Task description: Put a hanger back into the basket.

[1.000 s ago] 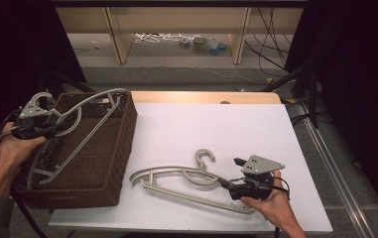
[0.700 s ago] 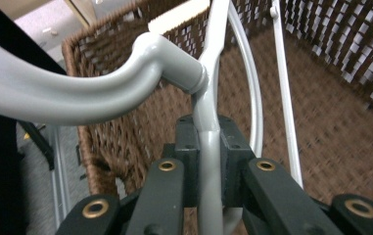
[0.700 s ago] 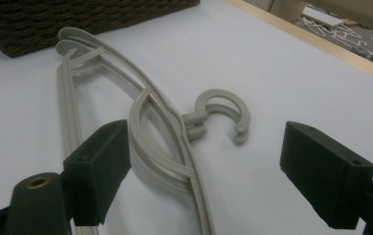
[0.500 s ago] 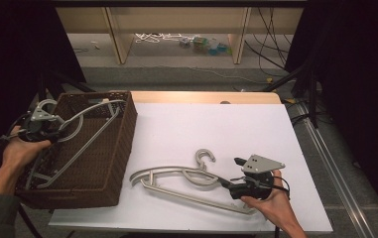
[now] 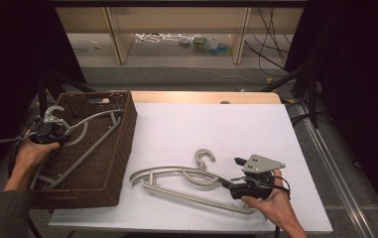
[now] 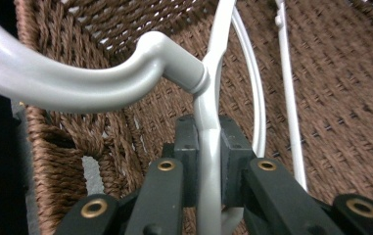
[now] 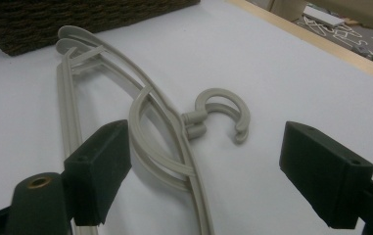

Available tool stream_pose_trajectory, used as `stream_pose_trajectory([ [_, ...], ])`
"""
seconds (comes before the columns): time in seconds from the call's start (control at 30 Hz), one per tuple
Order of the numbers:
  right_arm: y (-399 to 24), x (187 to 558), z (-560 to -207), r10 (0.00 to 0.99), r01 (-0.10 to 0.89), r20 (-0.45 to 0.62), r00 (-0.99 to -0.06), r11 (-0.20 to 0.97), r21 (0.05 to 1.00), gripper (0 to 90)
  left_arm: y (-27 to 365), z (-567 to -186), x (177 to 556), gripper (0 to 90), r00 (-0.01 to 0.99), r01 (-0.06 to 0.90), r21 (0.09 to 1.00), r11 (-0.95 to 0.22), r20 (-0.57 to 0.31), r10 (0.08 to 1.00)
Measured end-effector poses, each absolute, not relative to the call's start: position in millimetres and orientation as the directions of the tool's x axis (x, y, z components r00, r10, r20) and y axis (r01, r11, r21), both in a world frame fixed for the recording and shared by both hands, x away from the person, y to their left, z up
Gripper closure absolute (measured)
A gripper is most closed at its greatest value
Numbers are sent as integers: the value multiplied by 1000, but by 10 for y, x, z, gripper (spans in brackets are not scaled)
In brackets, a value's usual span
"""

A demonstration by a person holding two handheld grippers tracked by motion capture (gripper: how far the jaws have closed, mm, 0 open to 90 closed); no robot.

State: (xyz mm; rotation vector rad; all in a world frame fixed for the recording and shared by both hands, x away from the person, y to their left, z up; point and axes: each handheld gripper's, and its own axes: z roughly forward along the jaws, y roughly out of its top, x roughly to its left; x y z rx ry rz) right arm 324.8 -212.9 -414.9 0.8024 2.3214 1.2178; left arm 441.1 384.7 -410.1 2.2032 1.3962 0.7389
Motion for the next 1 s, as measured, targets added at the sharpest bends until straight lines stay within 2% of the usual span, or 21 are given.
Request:
stream_pose_trajectory([
  [0.3, -2132, 3247, -4144, 653, 303, -80, -753, 452, 839, 203, 3925, -4245, 4447, 796, 289, 733, 595, -331, 168, 942],
  [0.43, -2135, 3245, -4138, 658, 309, -76, -750, 449, 838, 203, 3959, -4270, 4427, 759, 263, 750, 588, -303, 155, 952],
  [0.63, -2139, 3259, -4150, 656, 303, -81, -751, 450, 840, 202, 3979, -4182, 4345, 559, 213, 722, 631, -284, 187, 959],
  [0.77, -2132, 3249, -4150, 656, 307, -78, -751, 450, 839, 201, 3936, -4050, 4279, 411, 154, 695, 688, -207, 139, 978],
  [1.0, -2133, 3250, -4145, 659, 305, -77, -748, 444, 843, 200, 3805, -3750, 4115, 300, 139, 617, 770, -162, 96, 986],
])
